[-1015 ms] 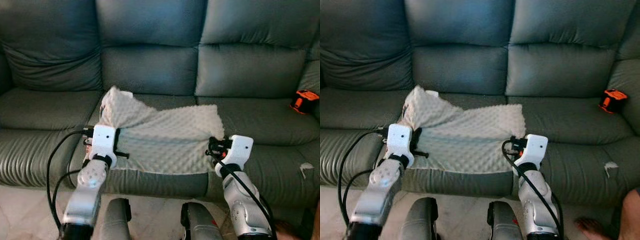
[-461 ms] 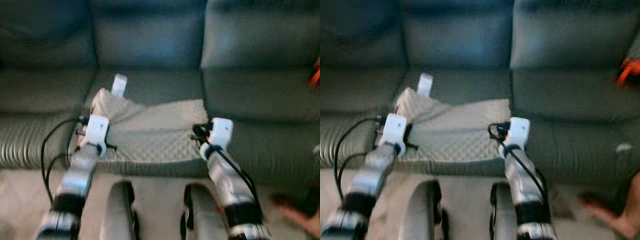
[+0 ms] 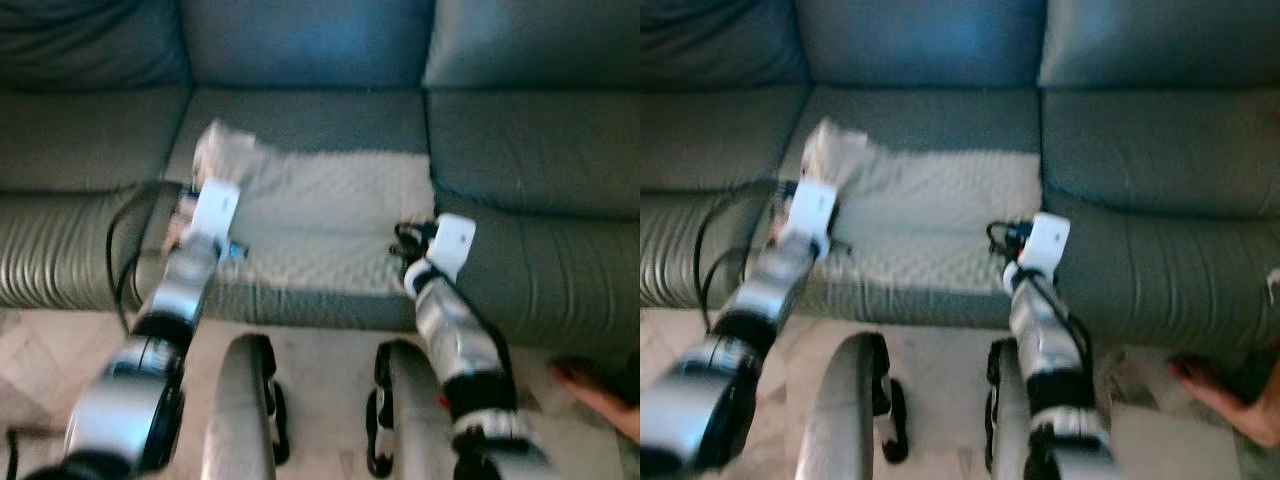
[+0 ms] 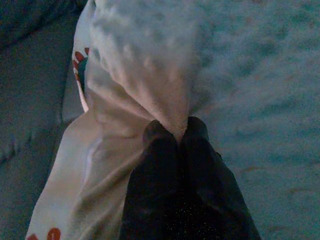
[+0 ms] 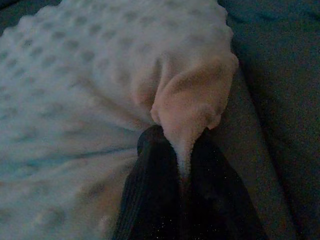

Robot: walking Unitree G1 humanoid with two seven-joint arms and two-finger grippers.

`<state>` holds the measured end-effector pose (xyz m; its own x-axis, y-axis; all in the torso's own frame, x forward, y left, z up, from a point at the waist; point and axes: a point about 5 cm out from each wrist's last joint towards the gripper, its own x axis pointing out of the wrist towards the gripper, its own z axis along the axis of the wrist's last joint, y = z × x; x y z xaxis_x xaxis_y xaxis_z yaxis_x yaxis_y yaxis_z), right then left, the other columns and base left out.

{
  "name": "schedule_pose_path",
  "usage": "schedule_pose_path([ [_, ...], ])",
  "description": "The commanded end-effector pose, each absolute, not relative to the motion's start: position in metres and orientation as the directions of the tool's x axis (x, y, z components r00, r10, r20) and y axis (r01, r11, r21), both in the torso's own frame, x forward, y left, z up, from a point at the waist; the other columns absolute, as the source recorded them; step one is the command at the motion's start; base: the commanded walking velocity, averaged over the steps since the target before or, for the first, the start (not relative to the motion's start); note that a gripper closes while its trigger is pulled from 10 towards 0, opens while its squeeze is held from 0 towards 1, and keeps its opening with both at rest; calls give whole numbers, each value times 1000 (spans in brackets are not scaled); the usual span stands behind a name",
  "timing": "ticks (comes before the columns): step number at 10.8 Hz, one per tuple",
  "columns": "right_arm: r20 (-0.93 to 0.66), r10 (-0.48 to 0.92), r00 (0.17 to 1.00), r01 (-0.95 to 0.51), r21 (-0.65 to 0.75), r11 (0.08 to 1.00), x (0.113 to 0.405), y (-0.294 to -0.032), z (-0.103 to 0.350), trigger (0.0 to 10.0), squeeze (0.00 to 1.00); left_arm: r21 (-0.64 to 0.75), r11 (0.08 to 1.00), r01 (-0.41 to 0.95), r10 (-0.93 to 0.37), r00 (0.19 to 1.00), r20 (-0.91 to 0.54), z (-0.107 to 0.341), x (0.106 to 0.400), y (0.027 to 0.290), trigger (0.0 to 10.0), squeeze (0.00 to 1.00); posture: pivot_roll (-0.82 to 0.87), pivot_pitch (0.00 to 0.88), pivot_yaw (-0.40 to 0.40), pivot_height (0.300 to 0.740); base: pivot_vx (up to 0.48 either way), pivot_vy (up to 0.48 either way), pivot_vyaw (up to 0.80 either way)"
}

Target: Move the pillow to the sofa

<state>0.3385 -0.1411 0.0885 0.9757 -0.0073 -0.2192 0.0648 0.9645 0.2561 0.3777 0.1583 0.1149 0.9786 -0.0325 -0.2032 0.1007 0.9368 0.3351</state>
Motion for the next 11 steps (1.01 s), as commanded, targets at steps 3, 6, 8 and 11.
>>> schedule_pose_path([
  [3, -240, 14, 971, 54, 276, 960, 357, -153, 93, 10000, 0, 416, 910, 1, 67, 987, -149, 128, 389, 162, 10000, 0, -26, 363, 77, 616, 0, 0, 0],
  [6, -224, 169, 960, -96, 305, 947, 369, -133, 101, 10000, 0, 477, 872, -114, 182, 978, -98, 145, 394, 190, 10000, 0, -24, 353, 67, 616, 0, 0, 0],
  [8, -204, 213, 956, -141, 317, 938, 375, -113, 108, 10000, 0, 501, 853, -145, 226, 968, -105, 153, 396, 211, 10000, 0, -20, 347, 54, 616, 0, 0, 0],
  [11, -254, 177, 951, -106, 271, 957, 371, -110, 96, 10000, 0, 492, 870, -39, 173, 958, -229, 132, 389, 208, 10000, 0, -17, 347, 45, 616, 0, 0, 0],
])
